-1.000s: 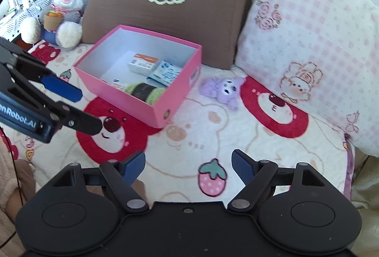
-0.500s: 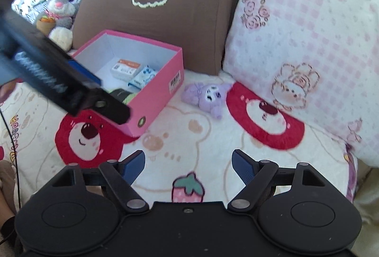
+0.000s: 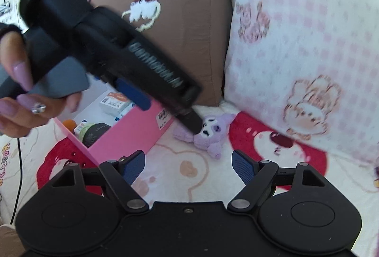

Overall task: Organize objects
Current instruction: 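Raise the left tool and move it toward the purple plush toy, then lower the open left tool around the purple plush toy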

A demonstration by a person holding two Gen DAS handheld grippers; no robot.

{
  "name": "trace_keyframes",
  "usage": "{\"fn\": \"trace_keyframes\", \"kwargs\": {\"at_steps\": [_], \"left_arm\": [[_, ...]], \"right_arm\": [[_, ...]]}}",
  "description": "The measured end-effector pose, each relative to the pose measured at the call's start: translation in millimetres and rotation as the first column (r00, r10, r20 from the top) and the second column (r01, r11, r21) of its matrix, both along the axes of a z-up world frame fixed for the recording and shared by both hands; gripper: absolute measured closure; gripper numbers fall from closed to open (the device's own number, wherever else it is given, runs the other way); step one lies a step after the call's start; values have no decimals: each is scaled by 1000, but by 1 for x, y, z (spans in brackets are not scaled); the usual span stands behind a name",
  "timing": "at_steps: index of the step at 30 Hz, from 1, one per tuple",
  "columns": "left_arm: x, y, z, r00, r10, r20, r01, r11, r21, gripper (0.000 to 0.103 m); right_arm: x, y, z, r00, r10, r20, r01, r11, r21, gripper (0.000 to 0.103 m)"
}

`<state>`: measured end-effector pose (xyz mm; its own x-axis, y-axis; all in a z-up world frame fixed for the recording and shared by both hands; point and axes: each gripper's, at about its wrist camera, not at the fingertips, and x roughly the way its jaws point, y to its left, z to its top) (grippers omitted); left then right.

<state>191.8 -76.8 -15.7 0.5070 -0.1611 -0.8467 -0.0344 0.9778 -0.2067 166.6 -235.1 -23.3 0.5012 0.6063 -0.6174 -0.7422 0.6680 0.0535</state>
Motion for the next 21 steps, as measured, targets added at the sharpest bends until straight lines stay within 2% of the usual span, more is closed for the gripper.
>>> {"fn": "trace_keyframes", "kwargs": {"at_steps": [4,8,15,21], "left_arm": [[29,1,-18,1000,9,5,-9,1000,13,17],[54,2,-37,999,-7,-36,7,1000,11,17],[82,-10,-55,995,-63,-73,72,990,117,17],[93,-17,-65,995,-68,-68,78,986,148,21]], "right_arm": [[18,11,-28,1000,-1,-12,1,1000,-3,19],[33,19,-50,1000,-1,-1,1,1000,5,19],[55,30,-77,1000,-17,13,17,999,27,19],[75,34,-91,998,-60,15,59,997,44,19]]}}
